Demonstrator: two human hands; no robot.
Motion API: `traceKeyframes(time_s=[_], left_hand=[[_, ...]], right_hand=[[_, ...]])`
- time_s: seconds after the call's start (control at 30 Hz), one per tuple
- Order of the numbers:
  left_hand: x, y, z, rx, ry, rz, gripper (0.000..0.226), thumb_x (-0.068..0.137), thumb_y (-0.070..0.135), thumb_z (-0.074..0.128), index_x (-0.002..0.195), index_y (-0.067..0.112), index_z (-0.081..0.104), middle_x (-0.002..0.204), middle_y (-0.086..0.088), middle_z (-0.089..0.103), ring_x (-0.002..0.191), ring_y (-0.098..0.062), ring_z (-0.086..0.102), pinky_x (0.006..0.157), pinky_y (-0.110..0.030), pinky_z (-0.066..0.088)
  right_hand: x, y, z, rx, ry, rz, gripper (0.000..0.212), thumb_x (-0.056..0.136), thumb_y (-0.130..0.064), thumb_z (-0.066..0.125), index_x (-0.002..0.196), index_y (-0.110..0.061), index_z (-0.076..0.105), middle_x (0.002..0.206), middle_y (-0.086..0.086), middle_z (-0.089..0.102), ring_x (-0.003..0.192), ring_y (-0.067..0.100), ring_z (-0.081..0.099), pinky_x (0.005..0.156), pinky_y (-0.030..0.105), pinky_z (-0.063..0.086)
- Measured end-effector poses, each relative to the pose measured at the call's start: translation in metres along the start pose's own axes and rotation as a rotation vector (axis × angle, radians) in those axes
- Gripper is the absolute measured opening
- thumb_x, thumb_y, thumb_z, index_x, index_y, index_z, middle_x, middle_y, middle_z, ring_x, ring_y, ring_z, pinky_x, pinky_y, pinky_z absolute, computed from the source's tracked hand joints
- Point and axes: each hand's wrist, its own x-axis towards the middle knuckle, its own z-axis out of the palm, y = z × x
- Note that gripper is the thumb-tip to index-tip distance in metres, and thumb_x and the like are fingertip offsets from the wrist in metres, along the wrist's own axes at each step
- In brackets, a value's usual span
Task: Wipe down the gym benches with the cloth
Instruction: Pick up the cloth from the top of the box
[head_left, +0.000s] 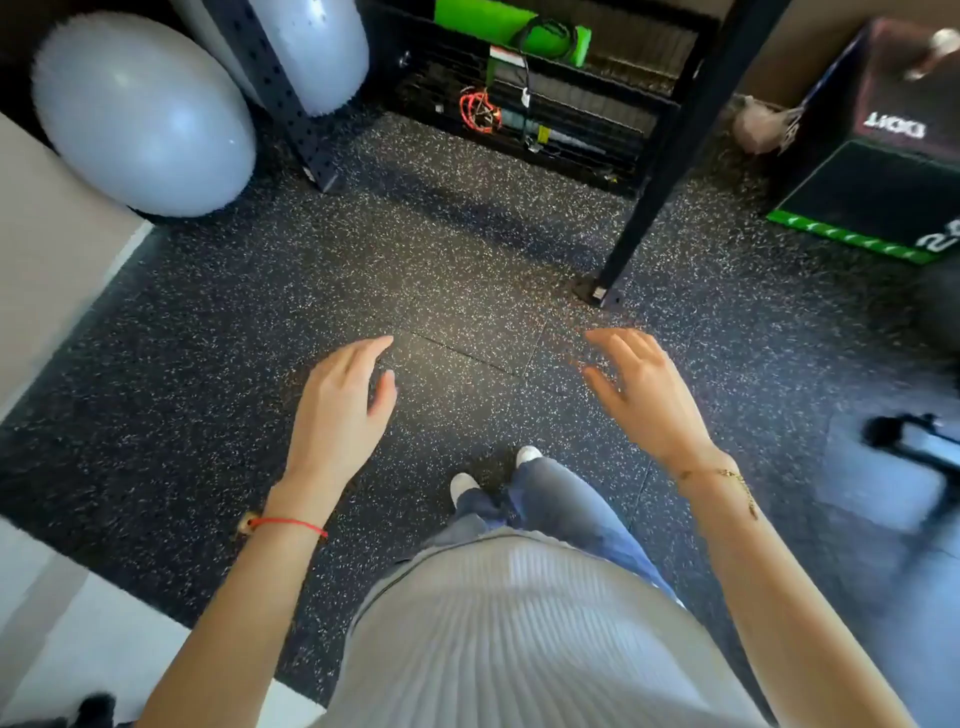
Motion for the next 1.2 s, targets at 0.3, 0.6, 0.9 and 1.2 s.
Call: traceKeyframes(time_s=[0.3,0.6,0.9,1.2], left_hand=[[0.068,0.095,0.044,0.006,-0.127,0.258,0.038,0.098,0.021,0.051,0.135,0.013,0.052,0.133,-0.005,0.058,0.120,-0.020,0.055,0.104,-0.033,0.040],[0.132,0.284,0.128,-0.052,-0.226,0.500,0.038,0.098,0.022,0.050,0.135,0.015,0.052,0.135,-0.002,0.058,0.122,-0.016,0.053,0.105,-0.030,0.037],[0.171,0.444,0.195,-0.055,-0.332,0.629,0.035,0.097,0.020,0.053,0.131,0.015,0.057,0.131,0.000,0.061,0.119,-0.016,0.055,0.101,-0.023,0.033],[0.269,0.556,0.274,-0.053,-0.394,0.698,0.036,0.097,0.020,0.052,0.133,0.017,0.055,0.131,0.001,0.059,0.122,-0.015,0.053,0.106,-0.033,0.038]], right_hand=[[-0.069,0.082,-0.034,0.052,0.167,0.307,0.037,0.094,-0.019,0.062,0.129,-0.008,0.058,0.128,0.007,0.061,0.121,0.028,0.052,0.105,0.040,0.041],[-0.144,0.220,-0.116,0.022,0.309,0.537,0.037,0.095,-0.022,0.061,0.130,-0.011,0.057,0.127,0.005,0.061,0.120,0.024,0.052,0.104,0.038,0.043],[-0.176,0.340,-0.179,0.042,0.335,0.700,0.039,0.097,-0.026,0.057,0.135,-0.014,0.054,0.132,0.001,0.058,0.126,0.019,0.049,0.106,0.038,0.043],[-0.144,0.479,-0.213,0.076,0.314,0.811,0.041,0.097,-0.025,0.057,0.136,-0.013,0.052,0.133,0.003,0.057,0.127,0.021,0.047,0.107,0.035,0.040]])
